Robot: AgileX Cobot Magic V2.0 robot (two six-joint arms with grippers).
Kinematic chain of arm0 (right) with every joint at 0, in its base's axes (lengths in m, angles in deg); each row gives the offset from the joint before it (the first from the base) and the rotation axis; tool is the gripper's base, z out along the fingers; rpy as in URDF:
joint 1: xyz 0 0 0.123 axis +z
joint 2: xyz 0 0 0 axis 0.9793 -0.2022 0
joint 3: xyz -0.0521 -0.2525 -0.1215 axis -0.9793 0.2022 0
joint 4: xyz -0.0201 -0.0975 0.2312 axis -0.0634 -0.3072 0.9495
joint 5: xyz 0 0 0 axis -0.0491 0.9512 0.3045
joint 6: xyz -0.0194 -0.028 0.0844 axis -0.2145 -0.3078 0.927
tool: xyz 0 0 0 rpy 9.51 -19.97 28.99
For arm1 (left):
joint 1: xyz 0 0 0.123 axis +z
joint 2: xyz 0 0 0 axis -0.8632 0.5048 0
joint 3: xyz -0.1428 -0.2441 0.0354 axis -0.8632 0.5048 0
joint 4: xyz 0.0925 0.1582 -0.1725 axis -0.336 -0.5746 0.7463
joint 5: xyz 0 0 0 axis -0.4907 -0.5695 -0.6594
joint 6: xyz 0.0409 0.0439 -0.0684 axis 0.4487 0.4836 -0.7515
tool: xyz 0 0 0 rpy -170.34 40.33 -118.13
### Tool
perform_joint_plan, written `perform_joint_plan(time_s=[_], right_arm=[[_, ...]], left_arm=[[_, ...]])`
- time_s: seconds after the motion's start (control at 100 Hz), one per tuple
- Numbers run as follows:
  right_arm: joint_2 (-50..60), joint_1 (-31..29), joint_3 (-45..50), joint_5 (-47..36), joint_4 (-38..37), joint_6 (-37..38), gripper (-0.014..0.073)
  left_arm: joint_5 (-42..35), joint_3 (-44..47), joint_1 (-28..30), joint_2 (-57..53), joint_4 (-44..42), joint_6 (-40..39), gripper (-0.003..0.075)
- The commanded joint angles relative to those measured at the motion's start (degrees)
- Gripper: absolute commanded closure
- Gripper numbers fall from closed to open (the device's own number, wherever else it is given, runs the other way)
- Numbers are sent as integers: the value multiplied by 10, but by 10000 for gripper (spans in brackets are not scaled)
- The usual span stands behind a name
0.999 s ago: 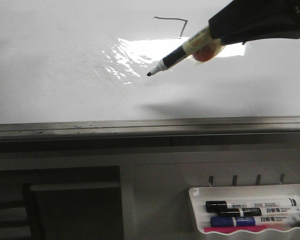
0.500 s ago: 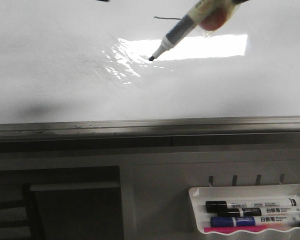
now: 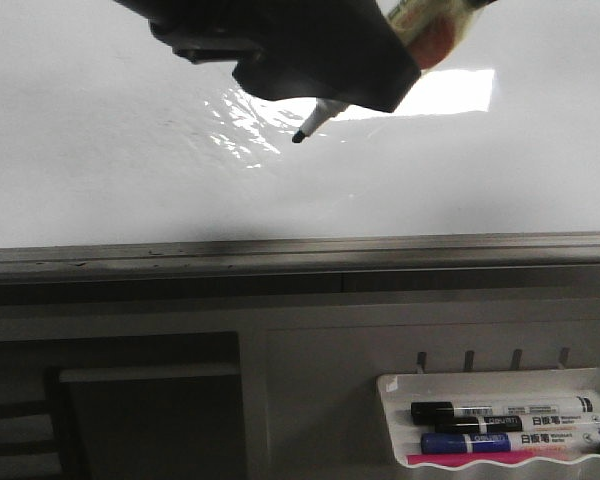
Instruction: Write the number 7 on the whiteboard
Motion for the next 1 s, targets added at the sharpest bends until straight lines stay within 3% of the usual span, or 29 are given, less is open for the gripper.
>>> perform_joint_plan(time_s=[0.0, 0.1, 0.21, 0.27, 0.34, 0.44, 0.51, 0.75, 0.989], right_arm=[[8, -3, -19, -4, 28, -2, 654], [8, -3, -19, -4, 28, -2, 654], [8, -3, -19, -3, 28, -2, 650], [8, -3, -19, 4, 28, -7, 604], [8, -3, -19, 6, 28, -7, 477], [8, -3, -19, 2, 32, -7, 217], [8, -3, -20, -7, 33, -7, 119], [41, -32, -20, -28, -2, -8, 155], [125, -86, 29, -83, -44, 0, 190]], left_arm=[[-29, -22, -4, -11, 5, 0, 352], [-31, -22, -4, -11, 5, 0, 456], [-31, -22, -4, -11, 1, 0, 637], [-31, -22, -4, -11, 0, 0, 743], [-31, -22, -4, -11, -7, 0, 741], [-36, -22, -4, -11, -11, 0, 741], [-42, -22, -3, -12, -11, 0, 741], [-124, -5, 28, -46, 72, -2, 741], [-244, 64, 74, -96, 300, -2, 741]])
